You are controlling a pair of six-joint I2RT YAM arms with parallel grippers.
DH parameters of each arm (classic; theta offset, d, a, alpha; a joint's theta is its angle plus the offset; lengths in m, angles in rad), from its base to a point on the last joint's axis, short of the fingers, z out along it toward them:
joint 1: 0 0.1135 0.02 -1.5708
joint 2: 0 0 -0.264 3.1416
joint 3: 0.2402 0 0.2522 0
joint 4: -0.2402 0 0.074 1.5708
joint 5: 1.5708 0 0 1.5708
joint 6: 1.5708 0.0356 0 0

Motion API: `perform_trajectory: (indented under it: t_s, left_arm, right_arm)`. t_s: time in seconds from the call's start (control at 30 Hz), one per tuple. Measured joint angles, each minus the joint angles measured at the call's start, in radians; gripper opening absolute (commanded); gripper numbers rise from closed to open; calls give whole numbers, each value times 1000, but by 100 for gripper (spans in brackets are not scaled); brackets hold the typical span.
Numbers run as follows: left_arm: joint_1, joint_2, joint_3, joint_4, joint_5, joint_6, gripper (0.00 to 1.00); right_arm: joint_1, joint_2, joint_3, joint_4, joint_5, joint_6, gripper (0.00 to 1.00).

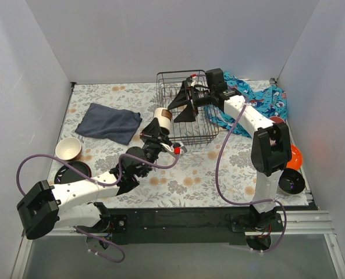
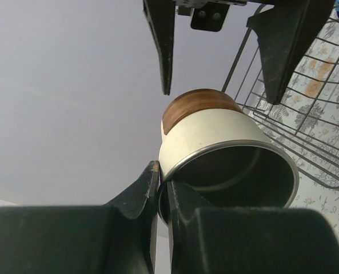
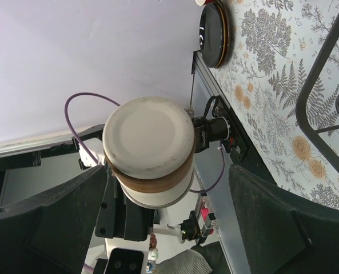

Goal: Load the mixed dishes into the dish rack

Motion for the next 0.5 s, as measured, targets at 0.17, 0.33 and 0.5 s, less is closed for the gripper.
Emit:
perform_trajectory:
  t_s: [0.17,0.33,0.5]
  left_arm:
    - [-1,2,-9,40,-9,14,0]
    - [-13,2,-10,40,-9,8,0]
    - [-25,16,-10,45,-11,2,0]
  right_arm:
    - [12,5,4,-6,8,0,95]
    - [36,9,27,-2,7,3,93]
    - [56,21,51,21,5,3,91]
